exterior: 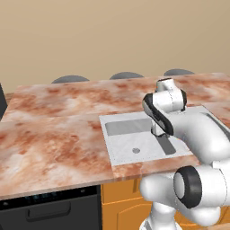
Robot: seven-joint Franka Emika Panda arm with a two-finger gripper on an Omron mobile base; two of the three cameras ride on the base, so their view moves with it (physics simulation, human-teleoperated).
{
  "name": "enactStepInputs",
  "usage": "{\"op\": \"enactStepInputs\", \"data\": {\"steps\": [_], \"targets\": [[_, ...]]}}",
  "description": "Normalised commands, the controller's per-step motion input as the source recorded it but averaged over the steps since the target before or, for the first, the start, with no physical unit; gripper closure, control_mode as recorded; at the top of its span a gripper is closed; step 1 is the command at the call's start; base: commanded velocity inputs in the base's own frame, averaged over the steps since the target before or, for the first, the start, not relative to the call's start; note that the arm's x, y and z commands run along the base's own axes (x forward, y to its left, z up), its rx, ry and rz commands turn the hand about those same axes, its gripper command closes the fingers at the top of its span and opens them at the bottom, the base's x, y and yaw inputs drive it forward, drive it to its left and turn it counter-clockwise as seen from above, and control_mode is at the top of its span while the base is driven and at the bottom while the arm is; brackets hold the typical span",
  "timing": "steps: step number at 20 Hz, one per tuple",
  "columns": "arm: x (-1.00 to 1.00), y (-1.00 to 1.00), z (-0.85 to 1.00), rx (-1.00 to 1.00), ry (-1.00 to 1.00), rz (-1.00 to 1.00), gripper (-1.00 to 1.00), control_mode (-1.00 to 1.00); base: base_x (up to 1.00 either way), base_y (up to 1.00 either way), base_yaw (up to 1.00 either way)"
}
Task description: Move any existing items from the left basin to the right basin for drying. Then move the measuring cup from the counter to the left basin of the sink for washing.
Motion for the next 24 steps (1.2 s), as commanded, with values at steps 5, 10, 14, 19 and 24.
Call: {"op": "enactStepInputs", "data": {"steps": [5, 10, 14, 19, 24], "targets": [[0.54, 0.55, -0.25, 0.00, 0.06, 0.06, 1.00, -1.00, 0.00, 0.00, 0.00], [0.56, 0.38, -0.30, 0.01, 0.03, 0.06, 1.00, -1.00, 0.00, 0.00, 0.00], [0.61, 0.31, -0.35, 0.01, 0.03, 0.05, 1.00, -1.00, 0.00, 0.00, 0.00], [0.55, 0.23, -0.36, 0.01, 0.02, 0.05, 1.00, -1.00, 0.00, 0.00, 0.00], [0.53, 0.09, -0.34, 0.02, 0.00, 0.04, 1.00, -1.00, 0.00, 0.00, 0.00]]}}
